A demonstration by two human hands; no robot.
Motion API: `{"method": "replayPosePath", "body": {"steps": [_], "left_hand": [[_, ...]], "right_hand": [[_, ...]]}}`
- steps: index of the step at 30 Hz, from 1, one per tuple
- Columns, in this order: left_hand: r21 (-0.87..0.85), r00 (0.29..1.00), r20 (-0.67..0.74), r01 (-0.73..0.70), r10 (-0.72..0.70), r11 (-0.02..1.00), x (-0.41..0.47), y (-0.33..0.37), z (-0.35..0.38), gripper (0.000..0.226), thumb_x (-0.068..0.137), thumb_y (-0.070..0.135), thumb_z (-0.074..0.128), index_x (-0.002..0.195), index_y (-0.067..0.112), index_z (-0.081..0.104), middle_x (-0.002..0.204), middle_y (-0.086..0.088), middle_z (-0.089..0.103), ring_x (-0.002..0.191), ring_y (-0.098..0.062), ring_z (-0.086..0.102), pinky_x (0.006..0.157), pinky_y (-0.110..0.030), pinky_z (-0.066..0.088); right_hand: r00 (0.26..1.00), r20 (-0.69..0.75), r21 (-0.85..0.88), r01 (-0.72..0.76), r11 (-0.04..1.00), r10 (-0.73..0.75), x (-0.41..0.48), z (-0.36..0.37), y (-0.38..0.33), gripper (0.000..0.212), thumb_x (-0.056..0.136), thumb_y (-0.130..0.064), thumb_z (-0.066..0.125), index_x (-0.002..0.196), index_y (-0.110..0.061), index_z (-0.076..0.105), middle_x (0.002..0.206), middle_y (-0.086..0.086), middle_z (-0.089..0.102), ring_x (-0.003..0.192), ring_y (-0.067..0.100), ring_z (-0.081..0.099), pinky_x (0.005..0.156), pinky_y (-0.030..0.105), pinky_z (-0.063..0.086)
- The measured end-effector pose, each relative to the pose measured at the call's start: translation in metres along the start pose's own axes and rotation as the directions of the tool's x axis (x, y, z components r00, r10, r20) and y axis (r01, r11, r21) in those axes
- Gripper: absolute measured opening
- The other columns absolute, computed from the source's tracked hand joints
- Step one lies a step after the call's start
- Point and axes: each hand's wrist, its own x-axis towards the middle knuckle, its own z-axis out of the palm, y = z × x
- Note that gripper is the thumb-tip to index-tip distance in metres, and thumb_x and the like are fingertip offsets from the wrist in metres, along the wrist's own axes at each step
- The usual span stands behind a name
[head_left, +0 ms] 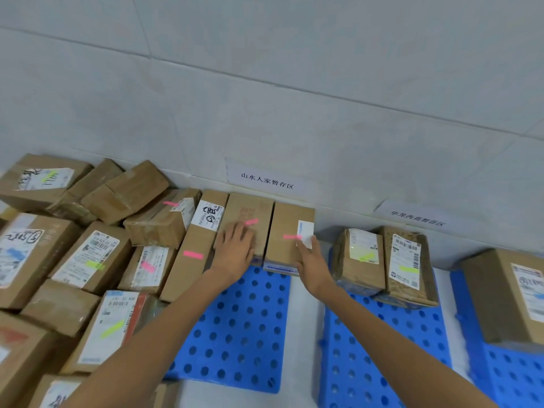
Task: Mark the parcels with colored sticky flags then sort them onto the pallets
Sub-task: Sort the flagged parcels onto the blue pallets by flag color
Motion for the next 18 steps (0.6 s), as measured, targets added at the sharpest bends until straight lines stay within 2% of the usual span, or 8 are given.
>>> {"method": "replayPosePath", "body": {"steps": [3, 5, 8, 11, 14, 15, 17, 18], "left_hand": [[-0.082, 0.999, -0.027, -0.021, 0.019, 0.996, -0.015, 0.006, 0.0, 0.039, 0.094, 0.017, 0.045, 0.132, 0.012, 0.042, 0.146, -0.009, 0.031, 0.141, -0.026, 0.021, 0.117, -0.042, 0.017], [-0.119, 0.997, -0.069, -0.039, 0.031, 0.992, -0.026, 0.013, -0.005, 0.039, 0.092, 0.015, 0.047, 0.132, 0.011, 0.044, 0.145, -0.009, 0.035, 0.14, -0.025, 0.024, 0.118, -0.041, 0.016], [-0.169, 0.992, -0.115, -0.069, 0.05, 0.983, -0.045, 0.03, -0.016, 0.038, 0.093, 0.012, 0.048, 0.131, 0.01, 0.046, 0.139, -0.007, 0.042, 0.134, -0.024, 0.033, 0.113, -0.035, 0.025], [-0.225, 0.988, -0.136, -0.109, 0.08, 0.968, -0.065, 0.056, -0.022, 0.029, 0.092, 0.01, 0.048, 0.121, 0.008, 0.054, 0.127, -0.007, 0.05, 0.12, -0.023, 0.044, 0.102, -0.037, 0.04], [-0.293, 0.98, -0.137, -0.181, 0.146, 0.939, -0.088, 0.099, -0.029, 0.025, 0.093, 0.008, 0.047, 0.115, 0.008, 0.058, 0.118, -0.006, 0.055, 0.113, -0.022, 0.047, 0.095, -0.034, 0.042], [-0.322, 0.976, -0.134, -0.205, 0.17, 0.924, -0.096, 0.116, -0.032, 0.025, 0.094, 0.008, 0.047, 0.116, 0.008, 0.059, 0.118, -0.007, 0.056, 0.114, -0.022, 0.047, 0.096, -0.033, 0.041], [-0.383, 0.976, -0.111, -0.216, 0.188, 0.898, -0.112, 0.153, -0.035, 0.026, 0.095, 0.008, 0.045, 0.117, 0.009, 0.059, 0.121, -0.006, 0.056, 0.118, -0.02, 0.046, 0.097, -0.029, 0.039], [-0.41, 0.978, -0.093, -0.21, 0.188, 0.887, -0.121, 0.172, -0.035, 0.026, 0.096, 0.01, 0.044, 0.117, 0.01, 0.059, 0.122, -0.005, 0.056, 0.119, -0.019, 0.045, 0.097, -0.026, 0.037]], "right_hand": [[1.0, -0.01, 0.016, 0.014, 1.0, -0.013, -0.008, -0.009, 0.002, 0.063, 0.096, -0.011, 0.044, 0.148, -0.025, 0.013, 0.156, 0.011, -0.001, 0.138, 0.033, 0.025, 0.102, 0.037, 0.042], [0.997, -0.062, 0.041, 0.047, 0.998, -0.045, -0.018, -0.017, 0.004, 0.058, 0.096, -0.012, 0.042, 0.148, -0.022, 0.017, 0.156, 0.01, 0.004, 0.139, 0.03, 0.023, 0.105, 0.035, 0.036], [0.985, -0.141, 0.111, 0.118, 0.987, -0.102, -0.045, -0.027, 0.012, 0.047, 0.098, -0.013, 0.041, 0.144, -0.018, 0.03, 0.155, 0.009, 0.013, 0.142, 0.025, 0.017, 0.11, 0.03, 0.026], [0.974, -0.181, 0.144, 0.165, 0.976, -0.138, -0.082, -0.035, 0.031, 0.038, 0.099, -0.015, 0.042, 0.136, -0.015, 0.044, 0.15, 0.008, 0.026, 0.14, 0.022, 0.022, 0.109, 0.022, 0.021], [0.971, -0.195, 0.181, 0.175, 0.968, -0.139, -0.131, -0.049, 0.068, 0.03, 0.096, -0.006, 0.046, 0.124, -0.012, 0.056, 0.135, 0.006, 0.043, 0.128, 0.021, 0.039, 0.101, 0.007, 0.024], [0.97, -0.201, 0.184, 0.174, 0.967, -0.136, -0.147, -0.054, 0.085, 0.028, 0.095, -0.004, 0.046, 0.12, -0.011, 0.059, 0.129, 0.006, 0.049, 0.123, 0.022, 0.043, 0.1, 0.008, 0.027], [0.977, -0.198, 0.201, 0.123, 0.972, -0.082, -0.179, -0.065, 0.12, 0.026, 0.096, -0.005, 0.045, 0.116, -0.01, 0.061, 0.123, 0.007, 0.055, 0.115, 0.023, 0.051, 0.101, 0.027, 0.039], [0.981, -0.191, 0.212, 0.069, 0.975, -0.028, -0.196, -0.073, 0.137, 0.026, 0.097, -0.006, 0.044, 0.116, -0.011, 0.061, 0.122, 0.005, 0.057, 0.108, 0.02, 0.054, 0.097, 0.032, 0.043]]}}
